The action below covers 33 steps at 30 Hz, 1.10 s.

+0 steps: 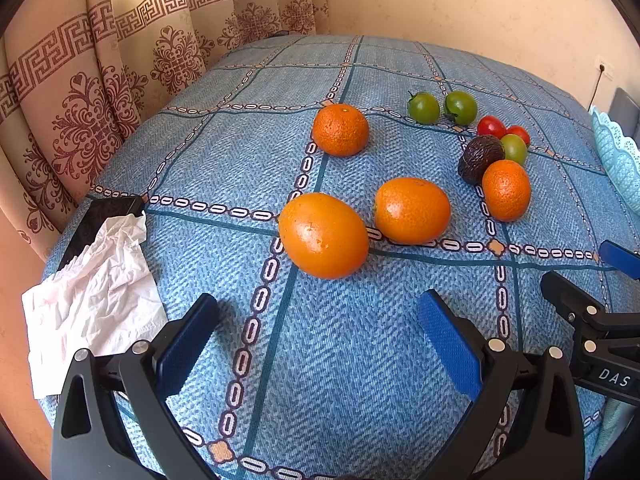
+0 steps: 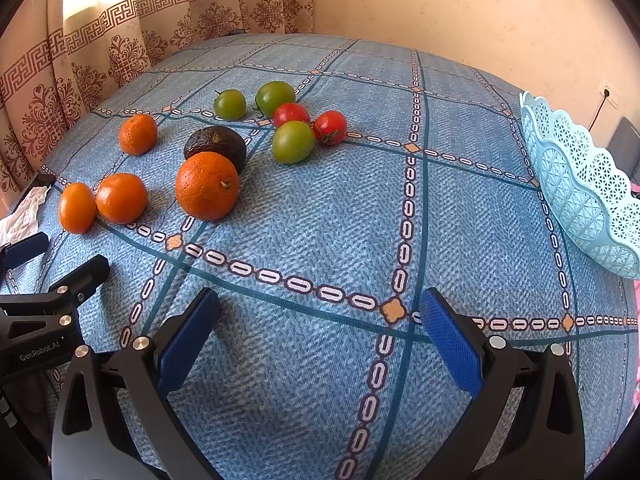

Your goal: Organize fruits

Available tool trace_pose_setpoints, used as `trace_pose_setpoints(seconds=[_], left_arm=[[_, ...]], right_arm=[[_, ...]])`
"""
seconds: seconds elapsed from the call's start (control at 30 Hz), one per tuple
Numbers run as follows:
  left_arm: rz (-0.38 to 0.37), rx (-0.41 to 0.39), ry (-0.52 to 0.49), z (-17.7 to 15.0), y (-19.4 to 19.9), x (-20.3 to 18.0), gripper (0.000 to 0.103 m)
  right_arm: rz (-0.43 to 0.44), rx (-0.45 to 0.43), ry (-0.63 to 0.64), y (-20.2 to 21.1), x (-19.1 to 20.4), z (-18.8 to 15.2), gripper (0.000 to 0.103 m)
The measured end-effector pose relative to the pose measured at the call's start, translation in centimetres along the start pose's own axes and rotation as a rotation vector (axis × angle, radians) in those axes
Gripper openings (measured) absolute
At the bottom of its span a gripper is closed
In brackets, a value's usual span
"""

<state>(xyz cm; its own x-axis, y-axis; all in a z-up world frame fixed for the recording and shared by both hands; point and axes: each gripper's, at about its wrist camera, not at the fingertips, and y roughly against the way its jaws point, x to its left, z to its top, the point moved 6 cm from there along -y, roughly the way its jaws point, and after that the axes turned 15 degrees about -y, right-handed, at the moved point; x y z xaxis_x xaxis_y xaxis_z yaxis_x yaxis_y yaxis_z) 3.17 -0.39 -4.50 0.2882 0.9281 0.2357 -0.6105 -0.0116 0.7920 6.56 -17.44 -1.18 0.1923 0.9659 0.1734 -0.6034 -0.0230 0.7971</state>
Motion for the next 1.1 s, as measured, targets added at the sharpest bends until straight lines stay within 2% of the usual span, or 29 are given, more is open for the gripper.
trace_pose_setpoints(seconds=[0.1,0.3,0.57,0.77,1.0,1.1], left_arm=[[-0.013,-0.002,-0.004,0.1,0.1,0.1,0.098],[-0.056,-0.028,-0.037,0.4,0.7,-0.3,0.098],[-0.016,-0.042,-0.027,0.8,1.0,1.1,0.098],[-0.032,-0.041,0.023,1.1,0.5,2.5,0.098],[-0.018,-0.082,-0.009,2.0,0.9,3.0,0.098],[-0.025,-0.082,-0.012,2.1,0.8,3.1,0.096]], right_arm=[[0.002,-0.007,-0.002,0.2,0.0,0.1,0.101],[0.059,-0.064,0.0,2.0,0.4,0.4,0.101],[0.141,-0.077,-0.07,3.3,-0.1,0.9,0.101],[0.166,-0.089,-0.056,3.4,0.7,1.6,0.1],[0.204,-0.069,-0.035,2.5,2.6,2.1,0.084],[0.217,-0.064,-0.025,2.0,3.5,2.3,0.08]])
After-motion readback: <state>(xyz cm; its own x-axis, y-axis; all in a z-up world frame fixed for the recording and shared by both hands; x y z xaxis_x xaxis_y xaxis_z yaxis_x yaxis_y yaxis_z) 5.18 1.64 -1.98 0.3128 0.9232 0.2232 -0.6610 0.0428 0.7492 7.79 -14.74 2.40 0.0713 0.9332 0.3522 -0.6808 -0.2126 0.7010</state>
